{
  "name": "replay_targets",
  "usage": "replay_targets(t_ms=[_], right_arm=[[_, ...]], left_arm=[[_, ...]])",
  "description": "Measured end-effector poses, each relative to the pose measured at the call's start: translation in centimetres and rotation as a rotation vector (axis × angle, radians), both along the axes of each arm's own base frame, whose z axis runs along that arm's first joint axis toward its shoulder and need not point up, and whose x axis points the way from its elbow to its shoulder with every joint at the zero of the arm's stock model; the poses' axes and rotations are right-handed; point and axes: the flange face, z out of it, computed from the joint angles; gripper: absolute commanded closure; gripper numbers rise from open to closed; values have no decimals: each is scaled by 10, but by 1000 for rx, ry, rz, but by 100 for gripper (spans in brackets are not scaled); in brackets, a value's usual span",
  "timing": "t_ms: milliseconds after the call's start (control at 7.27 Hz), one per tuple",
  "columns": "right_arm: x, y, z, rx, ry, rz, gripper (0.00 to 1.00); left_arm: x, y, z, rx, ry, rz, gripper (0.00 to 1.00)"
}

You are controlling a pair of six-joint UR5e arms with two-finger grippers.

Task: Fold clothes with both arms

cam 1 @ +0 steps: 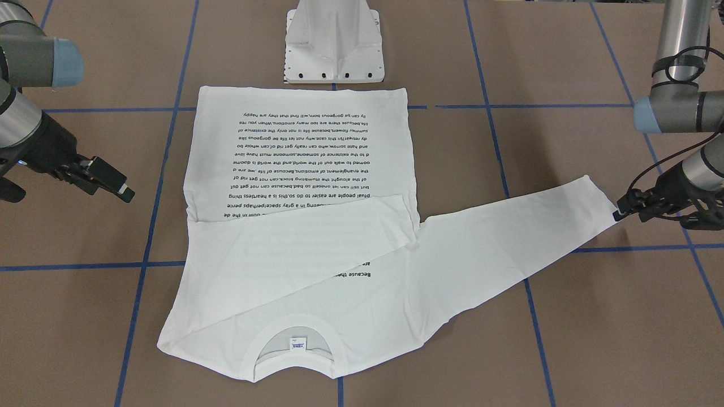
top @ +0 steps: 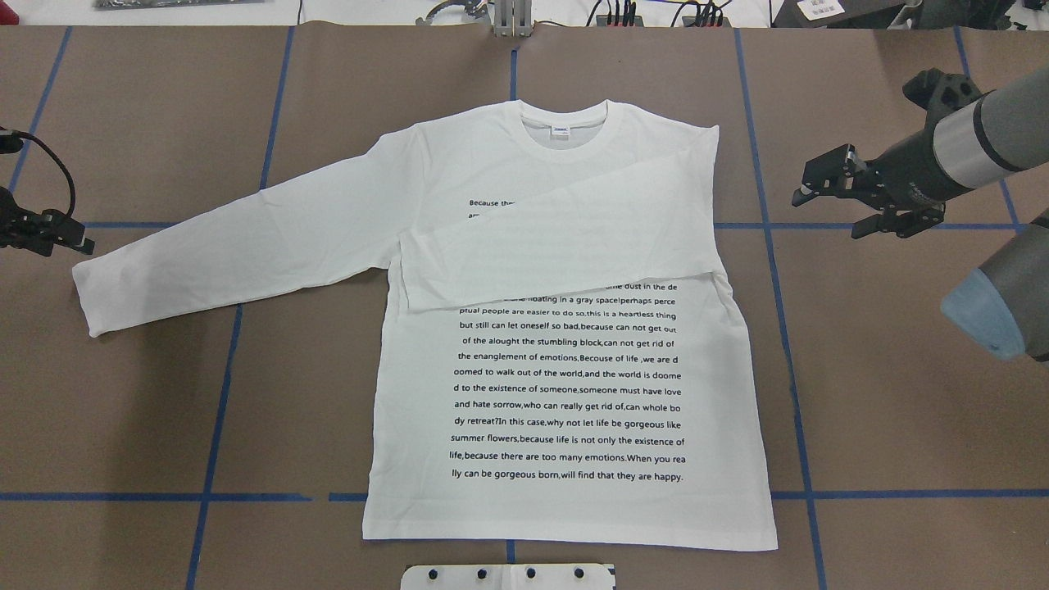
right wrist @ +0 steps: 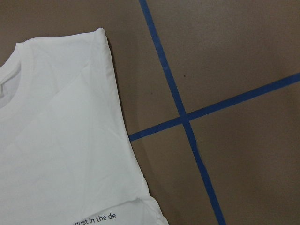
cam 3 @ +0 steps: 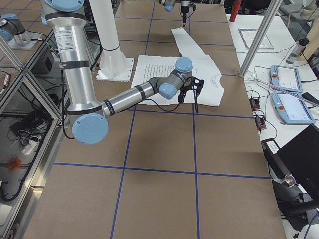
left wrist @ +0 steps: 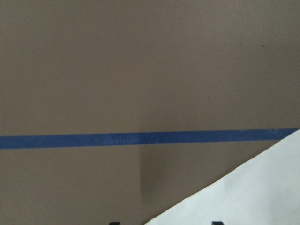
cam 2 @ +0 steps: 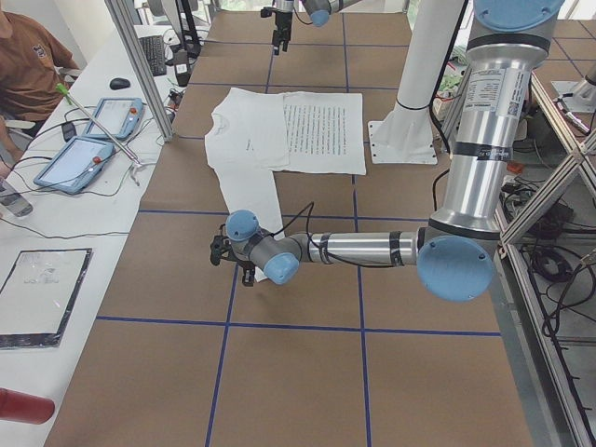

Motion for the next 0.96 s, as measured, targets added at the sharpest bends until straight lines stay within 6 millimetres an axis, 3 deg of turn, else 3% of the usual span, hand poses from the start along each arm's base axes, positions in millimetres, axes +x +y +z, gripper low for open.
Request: replay_targets(t_ms=[550, 825, 962], right_arm=[[1, 1, 5, 0, 14, 11, 1], [2, 1, 5, 2, 14, 13, 1], [2, 1, 4, 2, 14, 13, 1]], left_arm=[[16, 6, 8, -15, -11, 28, 34], [21, 10, 12, -21, -16, 39, 42], [22, 11, 14, -23, -17, 41, 53]])
